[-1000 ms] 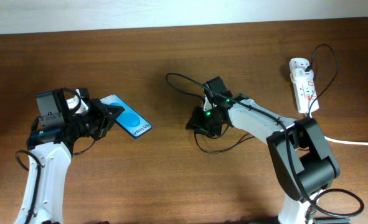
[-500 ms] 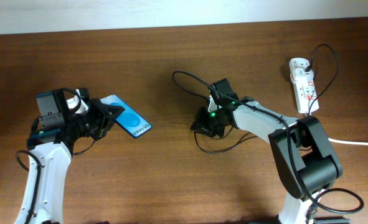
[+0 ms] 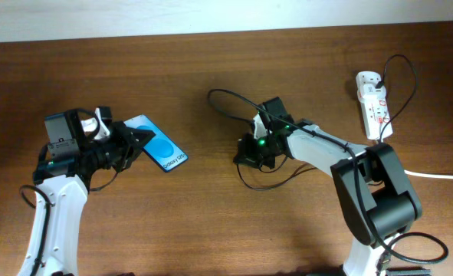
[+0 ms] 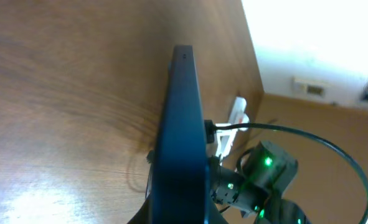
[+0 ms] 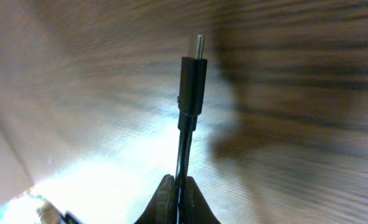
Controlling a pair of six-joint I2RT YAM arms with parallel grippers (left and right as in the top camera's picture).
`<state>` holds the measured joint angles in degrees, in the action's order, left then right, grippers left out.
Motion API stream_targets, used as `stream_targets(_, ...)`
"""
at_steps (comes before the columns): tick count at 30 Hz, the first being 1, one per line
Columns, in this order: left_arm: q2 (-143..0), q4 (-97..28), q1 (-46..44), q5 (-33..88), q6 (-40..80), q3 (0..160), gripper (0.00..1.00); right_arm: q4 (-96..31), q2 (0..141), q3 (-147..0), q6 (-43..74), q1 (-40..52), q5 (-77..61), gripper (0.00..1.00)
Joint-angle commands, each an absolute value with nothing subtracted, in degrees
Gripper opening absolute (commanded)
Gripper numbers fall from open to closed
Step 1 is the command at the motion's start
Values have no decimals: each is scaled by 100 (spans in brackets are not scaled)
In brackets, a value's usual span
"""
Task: Plug charger to phone and switch on socket
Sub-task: 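Raise phone with left gripper and bring cable end toward its port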
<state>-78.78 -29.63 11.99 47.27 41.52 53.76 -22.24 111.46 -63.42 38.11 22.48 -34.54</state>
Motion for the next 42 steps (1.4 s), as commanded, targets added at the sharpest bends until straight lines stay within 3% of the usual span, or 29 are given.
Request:
stream_targets(1, -7887, -2534, 1216, 6018, 3083, 5393, 0, -2252, 10593, -6294, 2696, 2237, -4486, 4)
stream_targets(4, -7887, -1844, 1216, 6803, 3011, 5393, 0, -2613, 10057, -6294, 2287, 2237, -4888, 4)
stream_targets(11, -8097, -462, 1024, 7397, 3474, 5393, 0, -4320, 8401, -6294, 1066, 2237, -5037, 4)
stream_targets(16, -8731, 1774, 185, 7417, 4921, 5393, 0, -4864, 7061, -6294, 1031, 2324, -5063, 4)
stream_targets(18, -9028, 3083, -233, 7378, 5723, 5393, 0, -4786, 6632, -6289, 1031, 2502, -5061, 4)
stream_targets(21, -9161, 3972, -526, 7207, 6357, 5393, 0, -4399, 6508, -6287, 1098, 2731, -5061, 4)
stream_targets(28, -9161, 4327, -381, 7113, 7891, 5393, 0, -3450, 6711, -6272, 1815, 2923, -5037, 4)
stream_targets(32, -9161, 4329, -217, 7037, 8016, 5393, 0, -3199, 6899, -6230, 2871, 2930, -5068, 4)
stream_targets(42, -9161, 4606, -189, 7240, 8538, 5393, 0, -3022, 7352, -6228, 3201, 2928, -5983, 4)
